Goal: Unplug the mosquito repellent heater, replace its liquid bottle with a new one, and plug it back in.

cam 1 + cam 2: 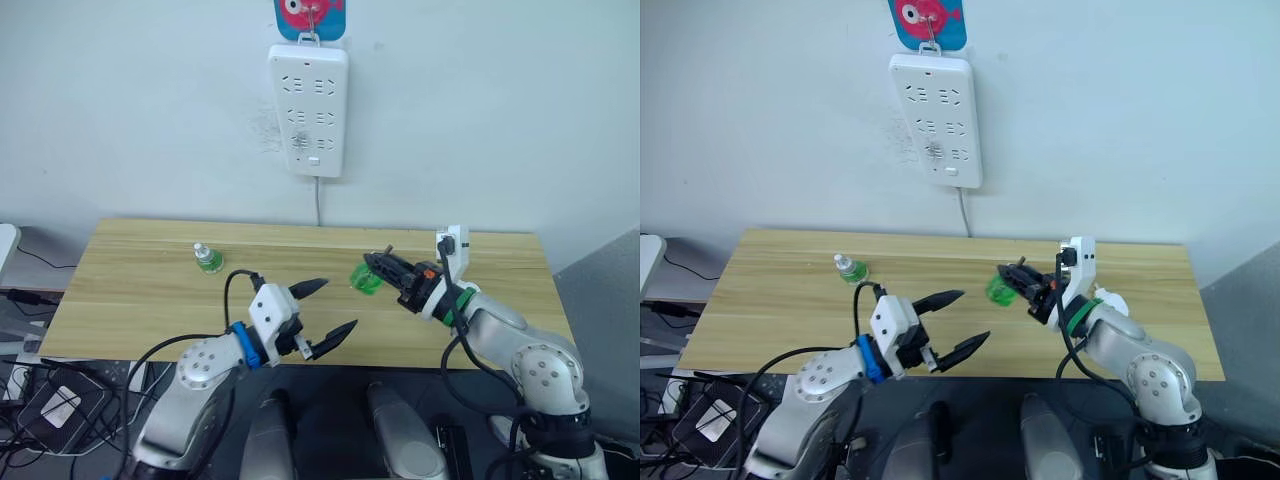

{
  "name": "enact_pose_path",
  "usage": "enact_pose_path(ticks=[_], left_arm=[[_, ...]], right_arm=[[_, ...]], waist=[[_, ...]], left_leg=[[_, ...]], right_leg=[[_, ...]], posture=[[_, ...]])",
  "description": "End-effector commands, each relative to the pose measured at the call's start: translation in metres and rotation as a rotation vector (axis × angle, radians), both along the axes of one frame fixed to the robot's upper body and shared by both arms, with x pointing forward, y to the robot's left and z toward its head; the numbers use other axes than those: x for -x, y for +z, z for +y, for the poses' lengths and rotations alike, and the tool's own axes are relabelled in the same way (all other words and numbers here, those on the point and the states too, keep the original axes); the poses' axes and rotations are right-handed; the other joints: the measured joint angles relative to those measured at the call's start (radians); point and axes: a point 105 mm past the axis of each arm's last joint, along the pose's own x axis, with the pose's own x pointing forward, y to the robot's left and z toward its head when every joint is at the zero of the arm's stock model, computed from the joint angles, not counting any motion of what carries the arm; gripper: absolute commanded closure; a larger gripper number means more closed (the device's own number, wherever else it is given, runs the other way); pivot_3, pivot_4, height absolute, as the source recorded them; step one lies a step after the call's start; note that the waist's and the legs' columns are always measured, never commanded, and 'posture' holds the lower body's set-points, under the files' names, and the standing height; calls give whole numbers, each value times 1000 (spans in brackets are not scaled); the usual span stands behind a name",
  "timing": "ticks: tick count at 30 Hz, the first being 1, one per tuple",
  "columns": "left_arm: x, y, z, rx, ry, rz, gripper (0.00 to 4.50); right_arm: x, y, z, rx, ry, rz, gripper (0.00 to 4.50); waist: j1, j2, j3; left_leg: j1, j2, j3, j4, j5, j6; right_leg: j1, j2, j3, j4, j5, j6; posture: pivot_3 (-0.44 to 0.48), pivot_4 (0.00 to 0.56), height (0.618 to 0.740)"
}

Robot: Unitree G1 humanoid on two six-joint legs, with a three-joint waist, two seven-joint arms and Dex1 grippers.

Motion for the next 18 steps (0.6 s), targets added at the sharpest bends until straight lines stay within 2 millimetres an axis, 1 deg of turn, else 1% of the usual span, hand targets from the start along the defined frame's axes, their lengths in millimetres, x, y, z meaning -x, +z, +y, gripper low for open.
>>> enact_pose_path(ticks=[1, 3, 5, 8, 11, 15, 17, 18], left_arm=[[13, 10, 6, 0, 17, -26, 0], [18, 12, 7, 2, 37, -28, 0], [22, 11, 9, -2, 51, -26, 0], [30, 8, 14, -19, 75, -18, 0], [30, 9, 17, -23, 92, -18, 0], [28, 12, 19, -21, 116, -22, 0], [26, 12, 21, -24, 134, -23, 0], [25, 12, 22, -25, 145, -27, 0]], right_arm=[[-34, -14, -5, 224, -113, -239, 3649], [-52, -25, -7, 296, -167, -306, 3649], [-65, -34, -6, 336, -193, -346, 3649], [-85, -52, -11, 368, -259, -335, 3649], [-95, -64, -18, 385, -303, -303, 3649], [-97, -73, -19, 331, -312, -269, 3649], [-95, -74, -18, 315, -302, -270, 2934], [-94, -73, -18, 305, -299, -273, 2678]], waist=[[1, 0, 0], [3, 0, 0], [6, 0, 0], [13, -1, 0], [32, 0, 0], [53, 0, 0], [59, 0, 0], [60, 0, 0]], left_leg=[[0, 0, 0, 0, 0, 0], [0, 0, 1, 0, 0, 0], [0, 0, 2, -1, 0, 0], [0, 0, 2, -3, 0, 0], [0, 0, 2, -3, 0, 0], [0, 0, 2, -4, 0, 0], [0, 0, 2, -4, 0, 0], [0, 0, 2, -4, 0, 0]], right_leg=[[-1, 0, 0, 0, 0, 0], [-1, 0, 0, 0, 0, 0], [-2, 0, 1, 0, 0, 0], [-2, 0, 1, 0, 2, -4], [-2, 0, 1, 1, 3, -4], [-2, 0, 0, 0, 3, -5], [-2, 0, 0, 0, 3, -5], [-2, 0, 1, 1, 3, -5]], posture=[[-189, 293, 724], [-172, 292, 724], [-150, 297, 724], [-114, 302, 724], [-86, 308, 724], [-72, 308, 724], [-72, 309, 724], [-75, 311, 724]])
